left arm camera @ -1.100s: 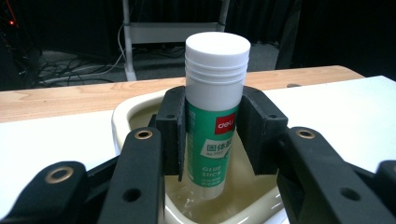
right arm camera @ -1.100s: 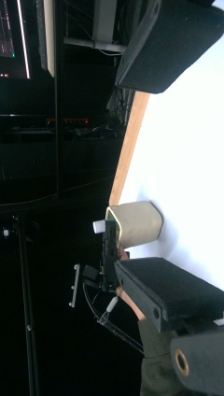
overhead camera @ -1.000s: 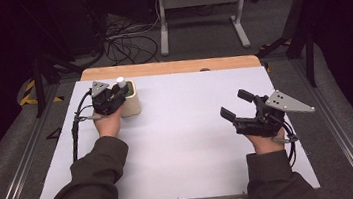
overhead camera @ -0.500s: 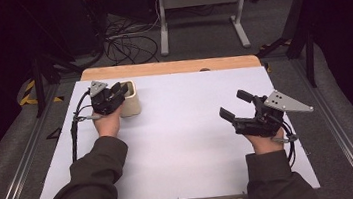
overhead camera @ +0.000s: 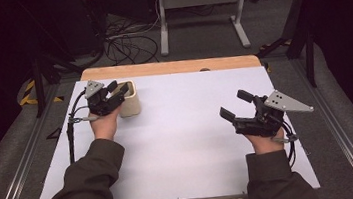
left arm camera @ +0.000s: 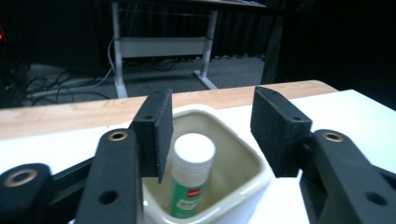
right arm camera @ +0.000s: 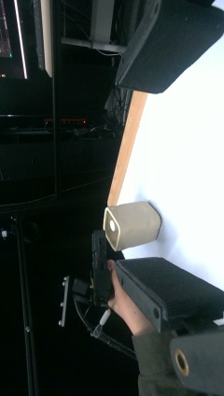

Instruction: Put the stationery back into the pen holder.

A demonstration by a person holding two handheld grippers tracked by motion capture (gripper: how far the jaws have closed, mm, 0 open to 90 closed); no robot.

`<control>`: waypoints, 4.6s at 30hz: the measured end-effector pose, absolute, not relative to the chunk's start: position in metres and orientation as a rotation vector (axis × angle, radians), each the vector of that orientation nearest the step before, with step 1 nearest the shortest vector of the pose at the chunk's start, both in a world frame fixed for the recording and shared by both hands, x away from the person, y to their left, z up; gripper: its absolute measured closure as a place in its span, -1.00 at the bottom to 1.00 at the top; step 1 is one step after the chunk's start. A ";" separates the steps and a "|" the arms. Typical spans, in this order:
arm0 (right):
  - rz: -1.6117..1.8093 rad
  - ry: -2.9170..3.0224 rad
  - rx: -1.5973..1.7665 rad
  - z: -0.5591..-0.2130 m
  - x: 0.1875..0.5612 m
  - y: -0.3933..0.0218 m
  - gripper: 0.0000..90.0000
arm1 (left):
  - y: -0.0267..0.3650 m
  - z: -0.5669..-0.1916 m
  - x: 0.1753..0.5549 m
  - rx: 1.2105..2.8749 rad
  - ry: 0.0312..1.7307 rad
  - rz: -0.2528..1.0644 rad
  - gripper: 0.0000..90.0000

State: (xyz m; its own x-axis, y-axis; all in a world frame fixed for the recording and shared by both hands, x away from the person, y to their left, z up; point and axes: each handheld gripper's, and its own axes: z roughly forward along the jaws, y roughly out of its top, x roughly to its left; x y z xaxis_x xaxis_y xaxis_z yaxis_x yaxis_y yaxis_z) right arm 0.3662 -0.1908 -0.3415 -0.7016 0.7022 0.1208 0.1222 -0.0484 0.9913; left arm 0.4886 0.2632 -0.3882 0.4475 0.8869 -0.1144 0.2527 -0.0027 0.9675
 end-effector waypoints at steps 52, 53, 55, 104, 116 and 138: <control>1.782 1.812 0.878 -0.343 0.366 -0.188 -0.75 | 0.260 -0.367 0.424 1.519 0.877 0.601 -0.63; 1.782 1.812 0.878 -0.343 0.366 -0.188 -0.75 | 0.261 -0.367 0.423 1.517 0.876 0.599 -0.63; 1.785 1.812 0.879 -0.343 0.366 -0.188 -0.75 | 0.261 -0.367 0.421 1.516 0.871 0.598 -0.64; 1.785 1.799 0.883 -0.342 0.365 -0.192 -0.77 | 0.273 -0.366 0.373 1.527 0.808 0.566 -0.76; 1.793 1.787 0.880 -0.341 0.364 -0.196 -0.77 | 0.279 -0.369 0.361 1.523 0.825 0.567 -0.76; 1.801 1.777 0.879 -0.339 0.363 -0.197 -0.77 | 0.292 -0.372 0.342 1.535 0.824 0.563 -0.78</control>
State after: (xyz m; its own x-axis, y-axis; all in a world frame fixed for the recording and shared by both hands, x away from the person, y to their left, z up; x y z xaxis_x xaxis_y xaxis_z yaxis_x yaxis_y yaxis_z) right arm 0.3634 -0.1974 -0.3394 -0.6906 0.7130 0.1213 0.1120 -0.0603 0.9919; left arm 0.3424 0.2923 -0.3722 0.6264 0.7716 -0.1109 0.1773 -0.0025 0.9842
